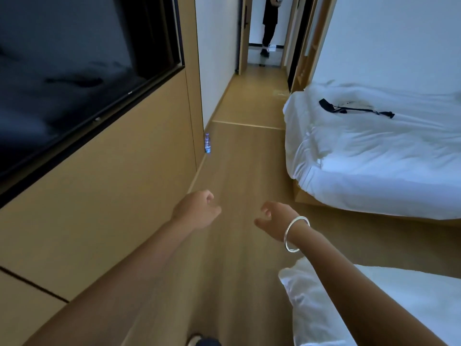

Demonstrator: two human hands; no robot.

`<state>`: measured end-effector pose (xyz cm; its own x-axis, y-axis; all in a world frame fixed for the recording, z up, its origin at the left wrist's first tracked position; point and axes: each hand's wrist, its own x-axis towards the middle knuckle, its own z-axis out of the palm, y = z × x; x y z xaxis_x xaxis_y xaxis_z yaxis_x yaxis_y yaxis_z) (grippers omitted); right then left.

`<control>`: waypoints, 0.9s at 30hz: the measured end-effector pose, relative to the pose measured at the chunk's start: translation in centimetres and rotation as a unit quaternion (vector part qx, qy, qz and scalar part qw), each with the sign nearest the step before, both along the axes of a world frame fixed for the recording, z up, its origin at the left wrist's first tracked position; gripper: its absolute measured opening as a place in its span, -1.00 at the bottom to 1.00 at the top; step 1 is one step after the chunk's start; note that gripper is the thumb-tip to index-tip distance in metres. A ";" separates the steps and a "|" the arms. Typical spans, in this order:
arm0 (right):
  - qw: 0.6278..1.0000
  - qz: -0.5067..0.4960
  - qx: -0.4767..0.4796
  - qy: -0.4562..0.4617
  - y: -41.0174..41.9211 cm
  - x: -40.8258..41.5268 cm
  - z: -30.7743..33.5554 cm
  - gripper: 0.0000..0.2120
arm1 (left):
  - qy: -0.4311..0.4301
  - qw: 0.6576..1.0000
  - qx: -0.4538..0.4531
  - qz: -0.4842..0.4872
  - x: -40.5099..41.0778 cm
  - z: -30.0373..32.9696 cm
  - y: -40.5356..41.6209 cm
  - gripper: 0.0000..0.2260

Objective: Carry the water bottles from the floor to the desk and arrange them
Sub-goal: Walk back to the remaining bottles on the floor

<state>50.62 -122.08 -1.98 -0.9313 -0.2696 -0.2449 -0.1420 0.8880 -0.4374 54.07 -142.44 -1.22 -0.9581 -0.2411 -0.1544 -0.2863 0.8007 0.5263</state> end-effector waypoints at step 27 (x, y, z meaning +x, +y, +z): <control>0.998 -0.047 -0.012 -0.050 -14.1 -47.6 -3.1 -0.57 | -0.048 0.997 -0.008 -0.060 -51.8 -3.4 -15.6 -0.58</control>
<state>3.05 -136.20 -5.09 -0.9239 -0.1885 -0.3330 -0.0127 0.8849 -0.4657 2.31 -158.07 -4.63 -0.9612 -0.1285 -0.2441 -0.2362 0.8402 0.4882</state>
